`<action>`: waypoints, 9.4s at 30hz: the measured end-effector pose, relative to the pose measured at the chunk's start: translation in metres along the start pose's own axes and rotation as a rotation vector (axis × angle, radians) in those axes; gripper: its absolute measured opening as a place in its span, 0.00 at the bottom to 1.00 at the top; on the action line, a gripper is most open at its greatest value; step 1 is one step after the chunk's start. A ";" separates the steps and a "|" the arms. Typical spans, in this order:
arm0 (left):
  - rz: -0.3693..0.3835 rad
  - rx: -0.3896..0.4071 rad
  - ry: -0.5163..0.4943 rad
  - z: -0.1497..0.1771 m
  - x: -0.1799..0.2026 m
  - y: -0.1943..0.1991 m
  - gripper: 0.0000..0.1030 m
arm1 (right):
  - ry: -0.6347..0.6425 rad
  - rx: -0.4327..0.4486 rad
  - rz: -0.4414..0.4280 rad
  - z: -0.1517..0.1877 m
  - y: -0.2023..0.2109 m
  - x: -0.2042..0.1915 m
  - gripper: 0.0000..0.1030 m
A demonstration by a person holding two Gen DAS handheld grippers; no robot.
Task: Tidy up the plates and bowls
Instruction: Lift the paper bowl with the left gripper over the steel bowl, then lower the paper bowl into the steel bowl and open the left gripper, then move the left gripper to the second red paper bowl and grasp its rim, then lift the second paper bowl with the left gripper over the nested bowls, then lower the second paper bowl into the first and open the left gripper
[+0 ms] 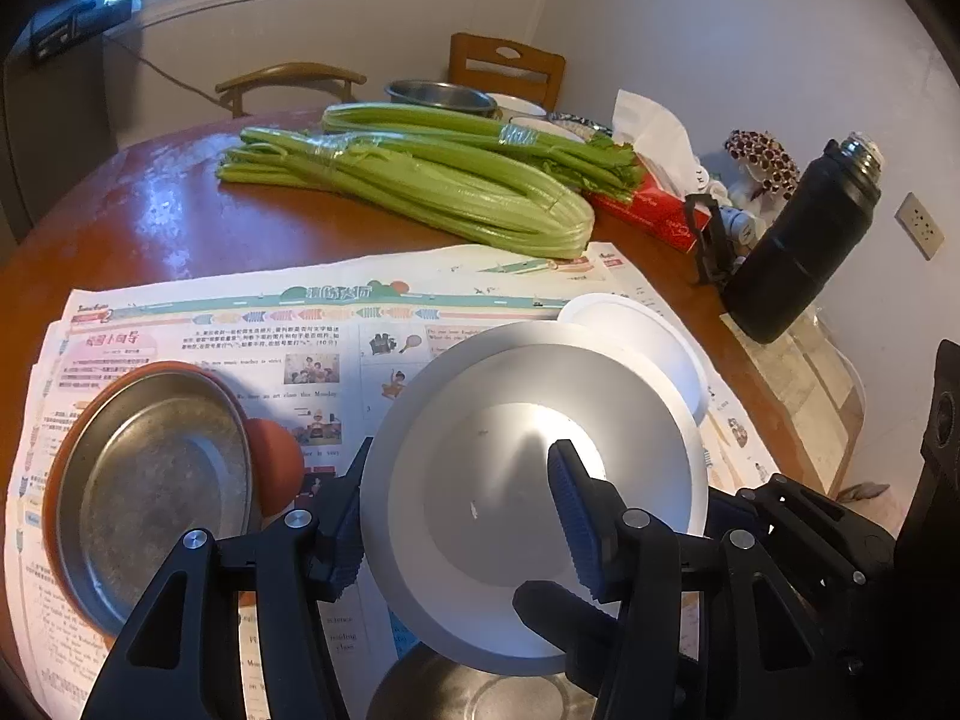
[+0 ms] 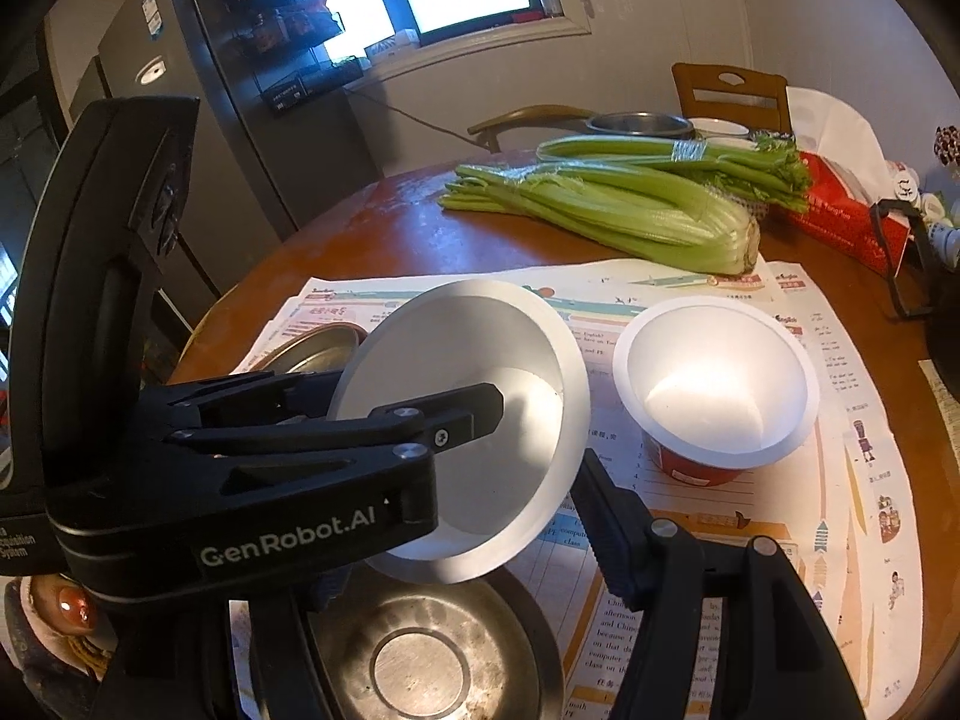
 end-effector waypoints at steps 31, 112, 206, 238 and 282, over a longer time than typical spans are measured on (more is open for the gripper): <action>-0.015 0.068 -0.060 0.030 0.044 0.065 0.54 | 0.035 0.095 0.004 0.026 0.077 -0.017 0.64; -0.085 -0.042 0.013 0.095 0.018 0.051 0.55 | 0.074 -0.009 0.025 0.090 0.051 -0.010 0.64; 0.102 -0.271 -0.035 -0.032 0.034 -0.110 0.54 | -0.122 -0.110 -0.009 0.006 -0.049 0.081 0.64; 0.134 -0.266 0.010 -0.033 0.036 -0.112 0.49 | -0.055 -0.090 0.128 -0.008 -0.042 0.093 0.64; 0.102 -0.030 -0.053 0.014 0.074 0.078 0.54 | 0.035 0.126 0.031 0.004 0.104 0.000 0.64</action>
Point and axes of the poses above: each gripper's, at about its wrist camera, not at the fingertips, and y roughly against the way its jaws point, x to its right, z to its underside, the point moved 8 cm from there along -y, roughly the way its jaws point, and after that the axes turned 12 degrees about z, right-handed, at the moved point
